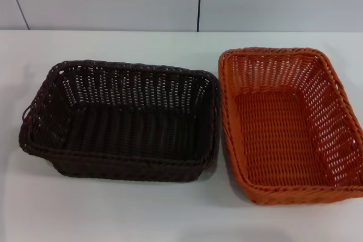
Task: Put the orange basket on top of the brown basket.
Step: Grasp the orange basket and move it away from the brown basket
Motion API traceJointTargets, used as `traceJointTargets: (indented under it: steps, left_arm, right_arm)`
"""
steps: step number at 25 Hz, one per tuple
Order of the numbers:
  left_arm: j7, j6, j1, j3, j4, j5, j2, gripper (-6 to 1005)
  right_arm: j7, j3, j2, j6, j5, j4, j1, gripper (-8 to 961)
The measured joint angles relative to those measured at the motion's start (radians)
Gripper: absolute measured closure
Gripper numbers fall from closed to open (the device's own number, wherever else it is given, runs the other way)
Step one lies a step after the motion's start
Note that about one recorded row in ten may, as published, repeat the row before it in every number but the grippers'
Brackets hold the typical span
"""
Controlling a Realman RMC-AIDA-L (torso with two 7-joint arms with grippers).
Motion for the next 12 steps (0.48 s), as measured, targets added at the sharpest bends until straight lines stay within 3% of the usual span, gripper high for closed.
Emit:
traceJointTargets:
  steps: [4, 5, 7, 8, 10, 12]
  left_arm:
    - [-0.025, 0.016, 0.003, 0.0, 0.042, -0.001, 0.0, 198]
    - [-0.093, 0.104, 0.0, 0.005, 0.186, -0.001, -0.003, 198]
    - [-0.093, 0.104, 0.0, 0.005, 0.186, -0.001, -0.003, 198]
    - [-0.127, 0.169, -0.006, 0.008, 0.262, -0.002, -0.004, 199]
    - [-0.127, 0.169, -0.006, 0.008, 0.262, -0.002, -0.004, 199]
    - [-0.145, 0.252, -0.019, 0.006, 0.365, -0.005, -0.004, 199]
  right_arm:
    - [-0.098, 0.276, 0.044, -0.648, -0.011, -0.218, 0.146, 202]
    - [-0.127, 0.322, 0.053, -0.788, -0.009, -0.246, 0.186, 203]
    - [-0.203, 0.414, 0.078, -1.123, -0.006, -0.292, 0.276, 205]
    - [-0.23, 0.445, 0.087, -1.241, -0.005, -0.304, 0.313, 206]
    - [-0.273, 0.494, 0.102, -1.465, -0.001, -0.318, 0.377, 207]
    - [-0.305, 0.511, 0.107, -1.656, 0.012, -0.311, 0.422, 209]
